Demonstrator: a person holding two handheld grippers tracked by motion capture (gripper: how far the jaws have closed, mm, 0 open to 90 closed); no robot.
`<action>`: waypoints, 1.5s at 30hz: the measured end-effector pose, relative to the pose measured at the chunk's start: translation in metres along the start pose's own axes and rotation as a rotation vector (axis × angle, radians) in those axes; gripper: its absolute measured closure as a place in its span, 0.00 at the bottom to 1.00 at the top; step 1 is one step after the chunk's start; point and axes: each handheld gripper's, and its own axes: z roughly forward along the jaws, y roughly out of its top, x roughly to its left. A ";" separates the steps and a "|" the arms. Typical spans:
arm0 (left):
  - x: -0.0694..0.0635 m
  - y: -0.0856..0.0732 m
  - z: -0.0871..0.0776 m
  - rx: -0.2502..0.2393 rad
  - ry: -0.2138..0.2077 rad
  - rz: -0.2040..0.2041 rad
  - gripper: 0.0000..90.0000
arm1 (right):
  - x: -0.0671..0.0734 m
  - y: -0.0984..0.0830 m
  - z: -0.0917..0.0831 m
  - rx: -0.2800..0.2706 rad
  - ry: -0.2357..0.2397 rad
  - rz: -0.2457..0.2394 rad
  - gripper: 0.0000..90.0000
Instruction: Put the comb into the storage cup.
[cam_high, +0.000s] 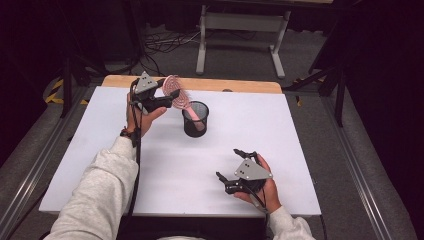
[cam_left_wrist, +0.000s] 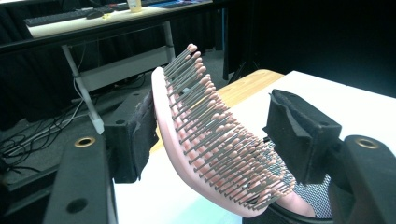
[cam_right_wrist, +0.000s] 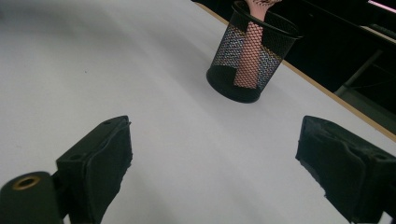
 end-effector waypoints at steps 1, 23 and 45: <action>0.000 0.000 -0.001 0.001 -0.001 0.005 0.37 | 0.000 0.000 0.000 -0.001 0.000 0.001 0.13; 0.000 0.001 -0.017 0.018 -0.020 0.054 0.24 | 0.001 0.001 0.000 0.000 -0.004 -0.007 0.13; -0.006 0.001 -0.041 0.017 -0.061 0.128 0.09 | 0.002 0.002 0.000 0.001 -0.007 -0.011 0.13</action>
